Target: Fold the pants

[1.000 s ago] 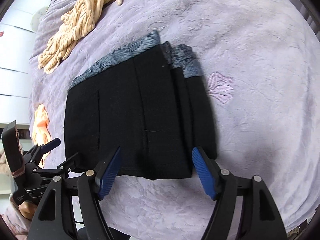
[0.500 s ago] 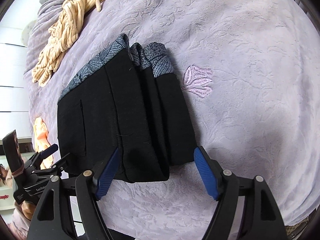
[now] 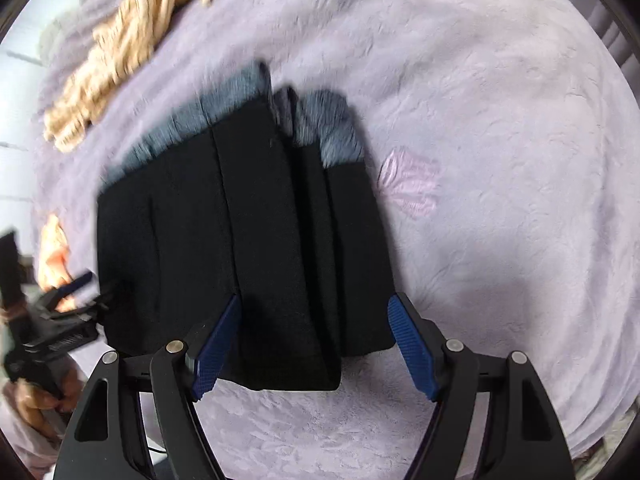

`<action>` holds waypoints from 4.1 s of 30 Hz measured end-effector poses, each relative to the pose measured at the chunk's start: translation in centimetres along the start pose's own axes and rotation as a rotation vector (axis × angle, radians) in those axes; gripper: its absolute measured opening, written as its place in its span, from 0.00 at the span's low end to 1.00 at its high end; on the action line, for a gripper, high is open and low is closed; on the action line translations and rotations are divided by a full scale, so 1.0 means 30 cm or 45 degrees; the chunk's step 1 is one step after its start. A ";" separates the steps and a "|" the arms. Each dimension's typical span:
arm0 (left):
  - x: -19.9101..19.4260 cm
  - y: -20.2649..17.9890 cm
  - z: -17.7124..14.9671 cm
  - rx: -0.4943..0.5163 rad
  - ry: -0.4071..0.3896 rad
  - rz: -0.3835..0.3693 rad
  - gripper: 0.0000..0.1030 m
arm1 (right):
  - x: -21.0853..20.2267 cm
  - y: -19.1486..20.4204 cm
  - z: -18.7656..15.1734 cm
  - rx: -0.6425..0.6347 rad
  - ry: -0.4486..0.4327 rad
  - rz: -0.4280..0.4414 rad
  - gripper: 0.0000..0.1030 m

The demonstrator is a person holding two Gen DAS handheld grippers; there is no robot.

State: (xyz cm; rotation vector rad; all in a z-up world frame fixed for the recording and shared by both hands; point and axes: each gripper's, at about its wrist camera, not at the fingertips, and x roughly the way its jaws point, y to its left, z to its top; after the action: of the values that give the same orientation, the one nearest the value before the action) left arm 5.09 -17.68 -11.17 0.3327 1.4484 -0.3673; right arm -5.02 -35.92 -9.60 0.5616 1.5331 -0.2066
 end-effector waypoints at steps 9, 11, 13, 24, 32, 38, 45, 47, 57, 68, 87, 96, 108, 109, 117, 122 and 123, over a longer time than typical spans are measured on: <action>0.032 0.005 -0.023 -0.021 -0.014 -0.051 1.00 | 0.037 -0.005 -0.025 0.086 -0.012 -0.062 0.87; 0.040 0.014 -0.026 -0.028 -0.011 -0.069 1.00 | 0.042 -0.006 -0.028 0.118 -0.012 -0.082 0.89; 0.045 0.015 -0.028 -0.015 -0.019 -0.075 1.00 | 0.044 0.000 -0.035 0.129 -0.024 -0.104 0.89; 0.067 0.003 -0.052 0.085 -0.060 -0.127 1.00 | 0.053 0.139 -0.044 0.097 -0.072 -0.337 0.89; 0.072 0.009 -0.028 0.033 -0.045 -0.070 1.00 | 0.064 0.148 -0.082 0.080 -0.104 -0.309 0.90; 0.060 -0.019 -0.046 -0.049 -0.026 -0.015 1.00 | 0.070 0.100 -0.071 0.026 -0.053 -0.209 0.90; 0.057 -0.037 -0.058 -0.158 -0.009 0.051 1.00 | 0.106 0.031 0.001 -0.065 0.017 -0.097 0.98; 0.050 -0.051 -0.072 -0.155 -0.010 0.074 1.00 | 0.109 -0.008 0.022 -0.060 0.052 -0.044 0.99; 0.004 0.012 -0.029 -0.114 0.019 -0.116 1.00 | 0.071 -0.145 0.066 -0.076 0.086 0.256 0.99; 0.154 0.134 0.044 -0.184 0.082 -0.572 1.00 | 0.064 -0.380 0.191 0.007 0.106 0.678 0.91; -0.020 0.095 0.006 -0.134 -0.107 -0.680 0.63 | 0.030 -0.249 0.099 0.047 0.113 0.852 0.49; -0.283 0.305 -0.144 -0.041 -0.170 -0.674 0.63 | -0.156 -0.052 -0.131 -0.006 -0.044 0.907 0.49; -0.081 0.688 -0.399 -0.215 0.027 -0.343 0.64 | 0.091 0.307 -0.404 0.034 0.047 0.822 0.49; -0.049 0.711 -0.420 -0.256 0.064 -0.317 0.65 | 0.125 0.319 -0.405 0.055 0.073 0.755 0.49; -0.204 0.793 -0.449 -0.272 -0.118 -0.226 0.70 | 0.046 0.256 -0.494 0.043 0.019 0.401 0.49; -0.235 0.738 -0.407 -0.265 -0.176 -0.102 0.99 | -0.076 0.328 -0.503 -0.047 -0.093 0.362 0.49; -0.232 0.770 -0.414 -0.266 -0.181 -0.119 0.99 | -0.087 0.381 -0.488 -0.092 -0.116 0.337 0.49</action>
State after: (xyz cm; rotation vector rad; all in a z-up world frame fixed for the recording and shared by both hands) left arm 3.48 8.79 -5.43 0.0693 1.3514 -0.3053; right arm -12.73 -19.85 -3.76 0.6819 1.3568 0.0259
